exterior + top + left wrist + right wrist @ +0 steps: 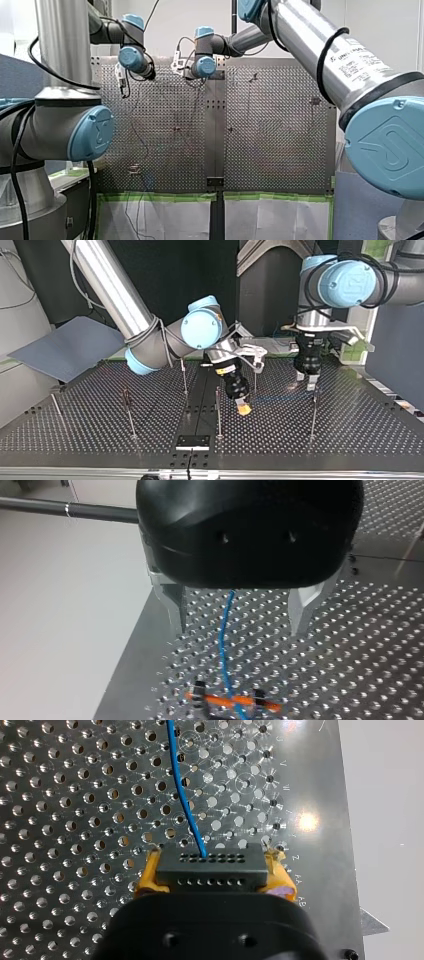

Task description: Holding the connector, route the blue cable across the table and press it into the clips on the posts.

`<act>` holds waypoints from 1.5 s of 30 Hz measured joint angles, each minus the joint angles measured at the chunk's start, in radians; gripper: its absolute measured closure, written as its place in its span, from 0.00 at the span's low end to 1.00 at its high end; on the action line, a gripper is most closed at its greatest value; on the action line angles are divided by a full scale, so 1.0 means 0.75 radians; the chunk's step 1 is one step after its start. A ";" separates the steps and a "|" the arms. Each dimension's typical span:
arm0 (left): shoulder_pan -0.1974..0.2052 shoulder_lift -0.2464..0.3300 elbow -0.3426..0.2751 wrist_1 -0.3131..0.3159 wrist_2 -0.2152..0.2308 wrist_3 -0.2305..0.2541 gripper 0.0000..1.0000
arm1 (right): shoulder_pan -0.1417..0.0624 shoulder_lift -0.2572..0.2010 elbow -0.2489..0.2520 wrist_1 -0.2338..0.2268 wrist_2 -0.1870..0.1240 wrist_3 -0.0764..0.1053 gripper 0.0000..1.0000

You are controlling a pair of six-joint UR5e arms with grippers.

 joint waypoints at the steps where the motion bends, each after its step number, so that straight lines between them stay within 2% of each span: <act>1: -0.001 -0.006 0.010 0.001 -0.001 0.001 0.00 | 0.000 0.000 0.000 0.000 0.000 0.000 1.00; 10: -0.016 -0.092 0.097 0.002 -0.008 0.027 0.00 | 0.000 0.002 0.000 -0.002 0.001 0.003 1.00; 20: -0.027 -0.202 0.183 0.049 -0.019 0.028 0.00 | 0.000 0.002 0.000 -0.002 0.001 0.004 1.00; 26: -0.035 -0.230 0.214 0.090 -0.020 0.015 0.00 | 0.000 0.002 0.000 -0.001 0.001 0.004 1.00; 34: -0.040 -0.255 0.241 0.101 -0.024 0.009 0.00 | 0.000 0.002 0.000 0.000 0.000 0.004 1.00; 35: -0.041 -0.255 0.241 0.102 -0.029 0.009 0.15 | 0.000 0.002 0.000 0.000 0.000 0.004 1.00; 36: -0.041 -0.255 0.241 0.103 -0.034 0.008 0.15 | 0.000 0.002 0.000 0.000 -0.001 0.004 1.00; 37: -0.042 -0.255 0.241 0.104 -0.038 0.007 0.37 | 0.000 0.002 0.000 0.000 -0.001 0.004 1.00; 38: -0.043 -0.254 0.241 0.107 -0.044 0.006 0.53 | 0.000 0.002 0.000 0.000 -0.001 0.004 1.00; 39: -0.043 -0.254 0.241 0.109 -0.048 0.005 0.53 | 0.000 0.002 0.000 0.000 -0.002 0.004 1.00; 40: -0.044 -0.255 0.241 0.110 -0.052 0.002 0.70 | 0.000 0.002 0.000 0.000 -0.002 0.004 1.00; 41: -0.045 -0.255 0.241 0.112 -0.057 -0.002 0.94 | 0.000 0.002 0.000 0.001 -0.002 0.004 1.00; 42: -0.045 -0.255 0.241 0.112 -0.060 -0.005 0.94 | 0.000 0.002 0.000 0.001 -0.002 0.004 1.00; 43: -0.046 -0.255 0.241 0.113 -0.062 -0.008 1.00 | 0.000 0.002 0.000 0.001 -0.002 0.004 1.00; 45: -0.046 -0.255 0.240 0.112 -0.064 -0.014 1.00 | 0.000 0.002 0.000 0.002 -0.002 0.004 1.00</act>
